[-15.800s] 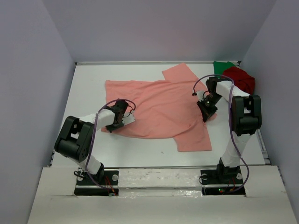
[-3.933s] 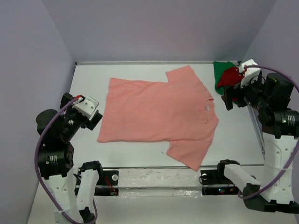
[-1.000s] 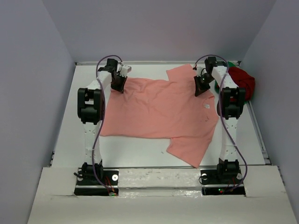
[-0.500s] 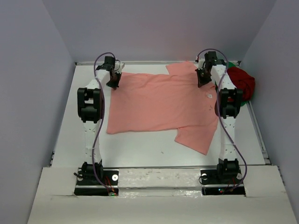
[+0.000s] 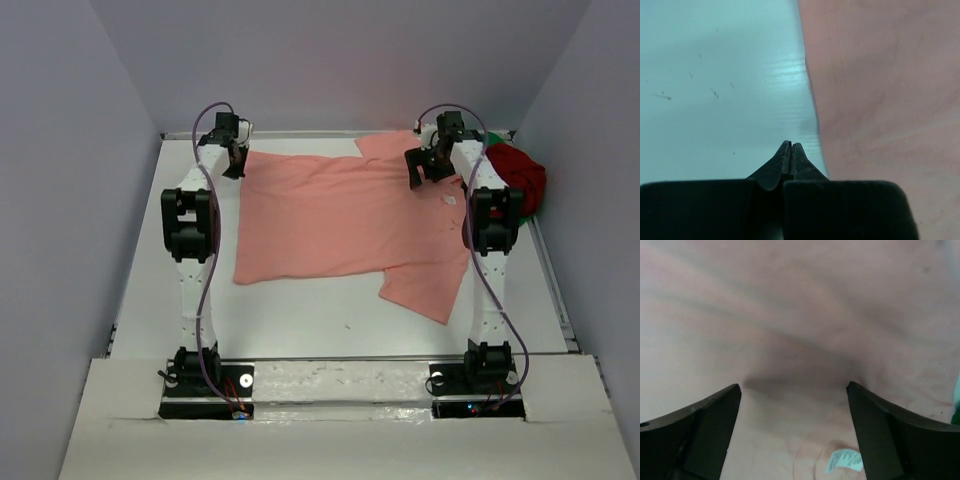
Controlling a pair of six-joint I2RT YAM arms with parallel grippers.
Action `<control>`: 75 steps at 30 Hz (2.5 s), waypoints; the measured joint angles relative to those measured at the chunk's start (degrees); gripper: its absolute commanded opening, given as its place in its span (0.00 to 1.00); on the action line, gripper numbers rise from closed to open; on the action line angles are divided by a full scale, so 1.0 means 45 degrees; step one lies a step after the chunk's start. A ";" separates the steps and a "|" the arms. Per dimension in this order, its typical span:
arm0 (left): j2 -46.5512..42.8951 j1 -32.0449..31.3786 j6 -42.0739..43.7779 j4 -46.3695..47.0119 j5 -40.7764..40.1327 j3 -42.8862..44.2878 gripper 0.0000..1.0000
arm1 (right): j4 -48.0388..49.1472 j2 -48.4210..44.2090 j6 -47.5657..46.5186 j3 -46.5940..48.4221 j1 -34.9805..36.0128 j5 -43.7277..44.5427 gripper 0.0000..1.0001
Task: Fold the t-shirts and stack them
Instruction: Flatten out the tshirt, then grap the side of the flattened tshirt closest away from the robot with both arms
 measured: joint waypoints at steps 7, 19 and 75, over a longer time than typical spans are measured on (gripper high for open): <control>-0.4158 -0.0102 0.0617 0.0675 -0.0461 -0.3993 0.48 | 0.0355 -0.4342 -0.0602 -0.3531 0.0175 -0.1190 1.00; -1.3712 -0.0073 0.1967 0.1768 0.1875 -1.0253 0.89 | 0.1928 -1.2764 -0.0432 -1.0554 0.0209 -0.0248 0.58; -1.5115 -0.0068 0.3813 0.1132 0.4012 -1.6738 0.59 | 0.2832 -1.0720 0.0534 -1.6874 -0.0457 0.4274 0.24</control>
